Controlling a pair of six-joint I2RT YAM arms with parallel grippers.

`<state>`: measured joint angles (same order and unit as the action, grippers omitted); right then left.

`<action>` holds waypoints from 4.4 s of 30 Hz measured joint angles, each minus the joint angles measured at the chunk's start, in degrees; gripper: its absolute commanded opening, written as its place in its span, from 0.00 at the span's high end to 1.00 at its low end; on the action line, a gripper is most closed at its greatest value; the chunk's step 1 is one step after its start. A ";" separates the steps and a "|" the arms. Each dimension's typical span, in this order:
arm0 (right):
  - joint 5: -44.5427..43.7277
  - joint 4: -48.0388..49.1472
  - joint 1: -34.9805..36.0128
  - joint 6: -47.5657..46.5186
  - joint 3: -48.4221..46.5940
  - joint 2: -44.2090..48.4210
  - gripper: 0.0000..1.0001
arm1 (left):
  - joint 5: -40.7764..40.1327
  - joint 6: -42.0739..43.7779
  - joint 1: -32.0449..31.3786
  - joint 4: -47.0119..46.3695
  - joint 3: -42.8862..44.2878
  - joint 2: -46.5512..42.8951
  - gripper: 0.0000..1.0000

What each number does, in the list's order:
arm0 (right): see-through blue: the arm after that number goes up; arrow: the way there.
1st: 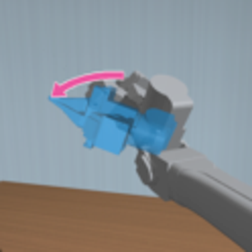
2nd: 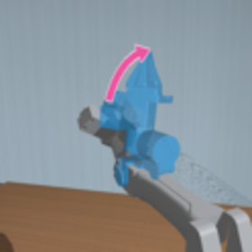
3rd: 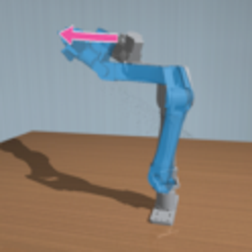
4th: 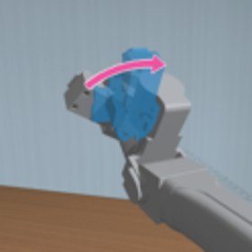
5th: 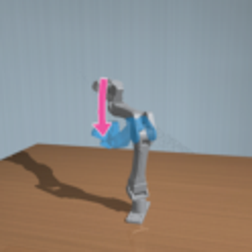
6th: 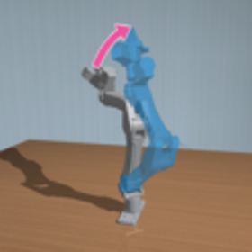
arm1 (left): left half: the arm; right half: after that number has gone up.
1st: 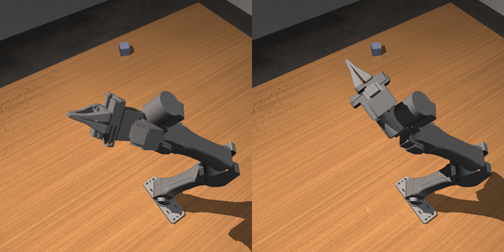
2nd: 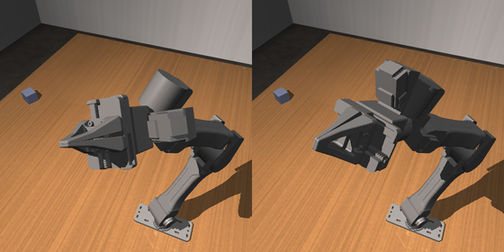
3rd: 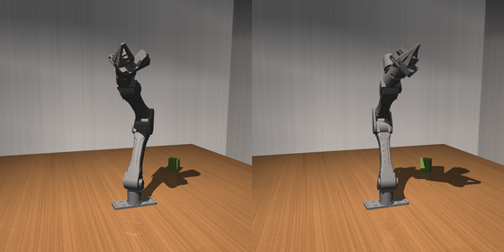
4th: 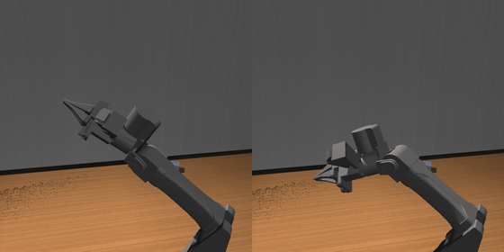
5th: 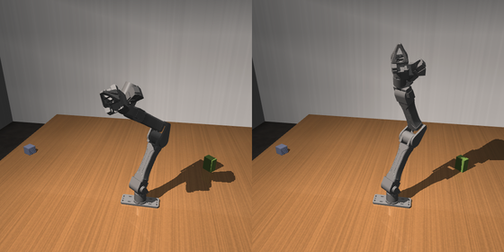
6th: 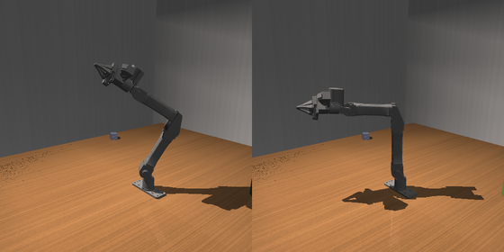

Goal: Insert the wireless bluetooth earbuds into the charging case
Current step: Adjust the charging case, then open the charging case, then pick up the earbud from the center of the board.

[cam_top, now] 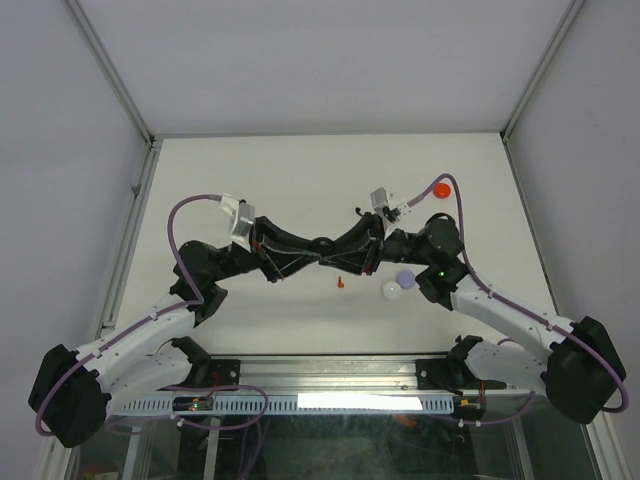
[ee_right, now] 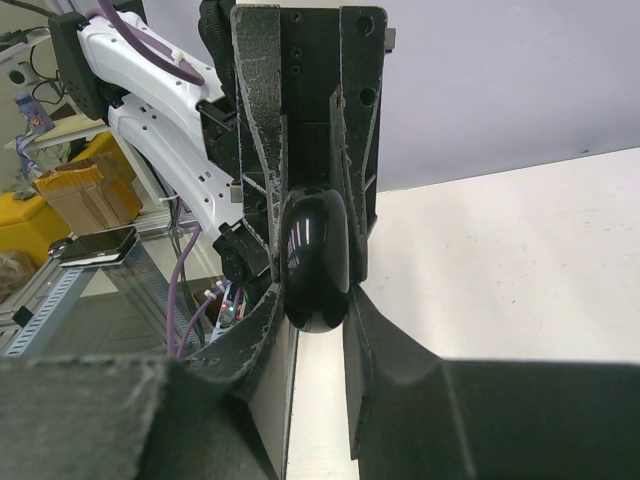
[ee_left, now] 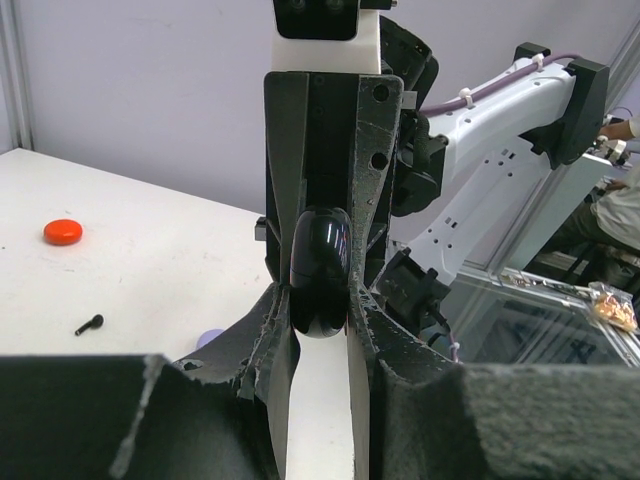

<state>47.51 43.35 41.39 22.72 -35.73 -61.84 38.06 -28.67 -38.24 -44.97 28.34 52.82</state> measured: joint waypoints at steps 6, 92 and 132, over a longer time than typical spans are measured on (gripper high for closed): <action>0.59 -0.50 0.00 -0.35 -0.07 -0.04 1.00 | 0.76 0.35 0.09 -0.13 0.00 0.33 0.71; -19.06 -33.77 2.08 -16.74 -10.47 5.97 0.35 | -3.06 22.10 -0.63 28.06 5.16 -4.85 1.00; -57.92 -51.43 -21.59 -13.81 -25.79 -39.60 0.65 | -25.35 17.33 12.50 33.66 2.78 -10.80 1.00</action>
<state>-10.41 -8.08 19.79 8.91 -61.52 -101.45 12.71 -11.33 -25.74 -11.31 31.11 42.02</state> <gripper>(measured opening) 0.359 0.219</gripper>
